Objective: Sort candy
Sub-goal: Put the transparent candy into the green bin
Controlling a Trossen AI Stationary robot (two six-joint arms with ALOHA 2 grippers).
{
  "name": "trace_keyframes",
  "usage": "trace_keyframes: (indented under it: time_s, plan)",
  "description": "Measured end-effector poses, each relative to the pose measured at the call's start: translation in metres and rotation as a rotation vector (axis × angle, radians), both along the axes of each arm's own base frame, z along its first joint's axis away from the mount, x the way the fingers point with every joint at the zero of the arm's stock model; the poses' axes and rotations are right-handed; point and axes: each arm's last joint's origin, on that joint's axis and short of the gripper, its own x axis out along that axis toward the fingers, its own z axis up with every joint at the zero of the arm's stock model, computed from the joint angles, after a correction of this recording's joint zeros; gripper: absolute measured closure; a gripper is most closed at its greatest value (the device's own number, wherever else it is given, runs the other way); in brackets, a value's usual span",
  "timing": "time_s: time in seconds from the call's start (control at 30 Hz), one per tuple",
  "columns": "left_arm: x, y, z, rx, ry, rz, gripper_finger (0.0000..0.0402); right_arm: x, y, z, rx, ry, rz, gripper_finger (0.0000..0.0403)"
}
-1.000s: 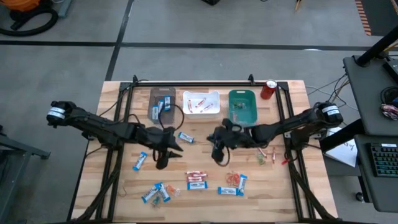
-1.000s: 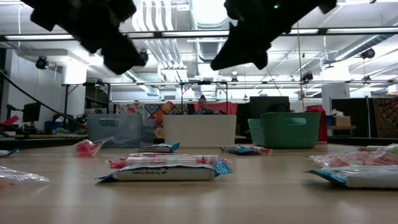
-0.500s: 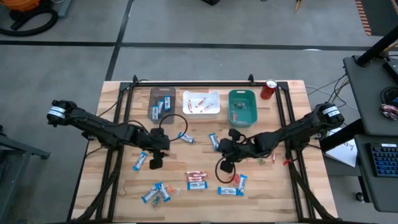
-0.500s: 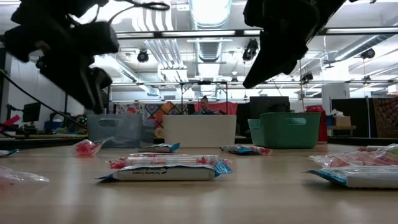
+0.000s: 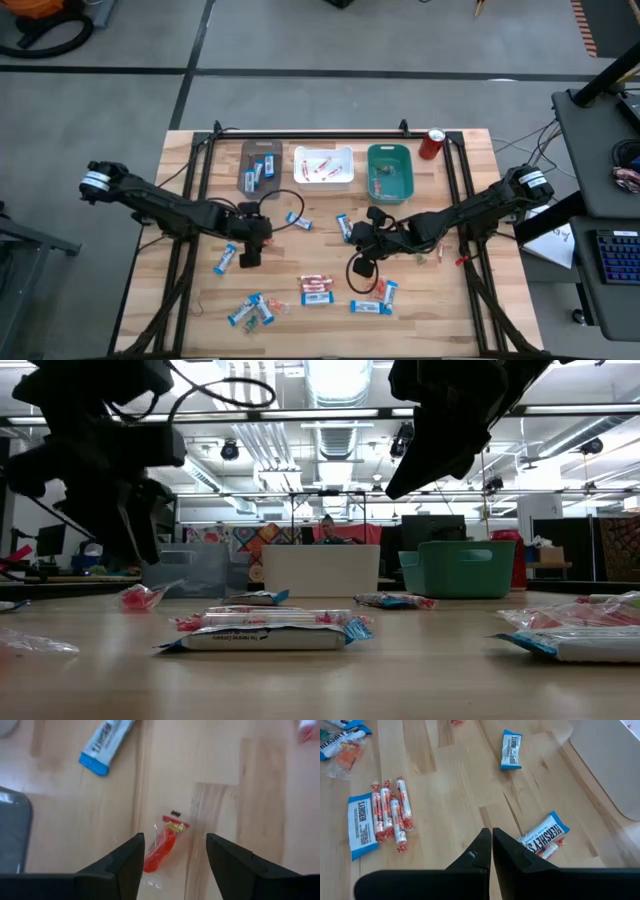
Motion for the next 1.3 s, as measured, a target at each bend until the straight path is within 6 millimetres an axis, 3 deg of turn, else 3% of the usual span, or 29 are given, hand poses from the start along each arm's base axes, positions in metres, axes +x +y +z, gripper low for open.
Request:
trace_keyframes:
  time_s: [0.33,0.53,0.83,1.13,1.3]
  plan:
    - [0.01,-0.001,-0.036,0.07,0.174,0.013,0.021,0.0,0.0,0.0,0.004,-0.001,-0.005,0.0394]
    - [0.017,-0.003,-0.038,0.075,0.202,0.007,0.0253,0.0,0.0,0.0,0.006,-0.002,-0.009,0.0394]
    - [0.028,-0.005,-0.015,0.087,0.116,-0.045,0.0389,0.009,0.003,-0.002,-0.022,-0.126,0.056,0.0394]
    - [0.046,-0.01,0.033,0.122,-0.354,-0.221,0.0395,0.03,0.009,-0.014,-0.146,-0.382,0.184,0.0394]
    - [0.05,-0.009,0.048,0.16,-0.587,-0.261,0.0398,0.039,0.011,-0.006,-0.266,-0.594,0.193,0.0394]
